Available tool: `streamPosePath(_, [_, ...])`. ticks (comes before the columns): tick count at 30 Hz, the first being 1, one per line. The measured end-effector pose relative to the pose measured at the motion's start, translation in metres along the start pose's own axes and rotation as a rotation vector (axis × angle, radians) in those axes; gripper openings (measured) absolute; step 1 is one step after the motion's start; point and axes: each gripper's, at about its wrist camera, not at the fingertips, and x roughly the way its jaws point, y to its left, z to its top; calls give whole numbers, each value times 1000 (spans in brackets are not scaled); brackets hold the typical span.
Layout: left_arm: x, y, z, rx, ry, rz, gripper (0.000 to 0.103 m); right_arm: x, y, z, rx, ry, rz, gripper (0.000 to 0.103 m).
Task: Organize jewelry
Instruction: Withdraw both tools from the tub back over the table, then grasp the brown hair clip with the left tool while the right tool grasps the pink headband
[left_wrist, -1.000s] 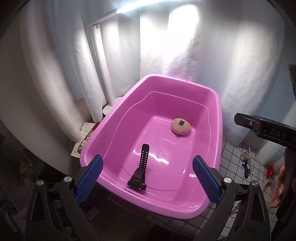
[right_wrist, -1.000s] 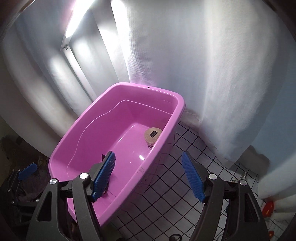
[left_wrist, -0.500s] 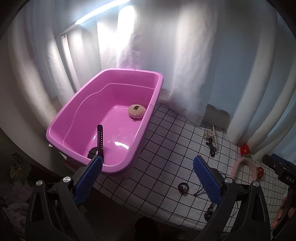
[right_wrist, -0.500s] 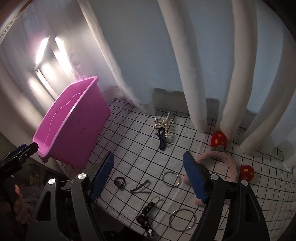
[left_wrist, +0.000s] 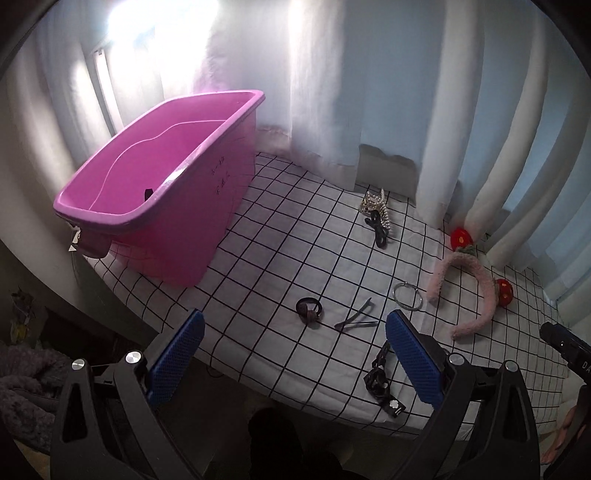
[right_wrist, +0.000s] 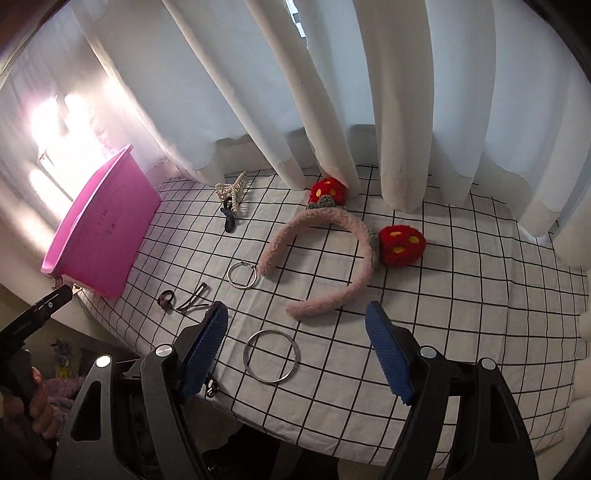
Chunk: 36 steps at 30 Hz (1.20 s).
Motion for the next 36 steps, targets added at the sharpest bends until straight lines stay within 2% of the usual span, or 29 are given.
streamPosePath(9, [46,-13,-27,26,39,-6,97,25,-27,-25,48,18,-10,73])
streamPosePath(14, [86,-14,-33,-9,92,-38,97,46,-33,-28,68,30,-28,73])
streamPosePath(19, [108,-29,-37,24,71,-51,97,74,-36,-29,58,68,-41,73])
streamPosePath(26, [138,-44,-32,33,68,-80,97,103,-45,-26,91,61,-43,73])
streamPosePath(36, [176,-57,-32,42,119,-42,97,121,-57,-18,120,53,-97,73])
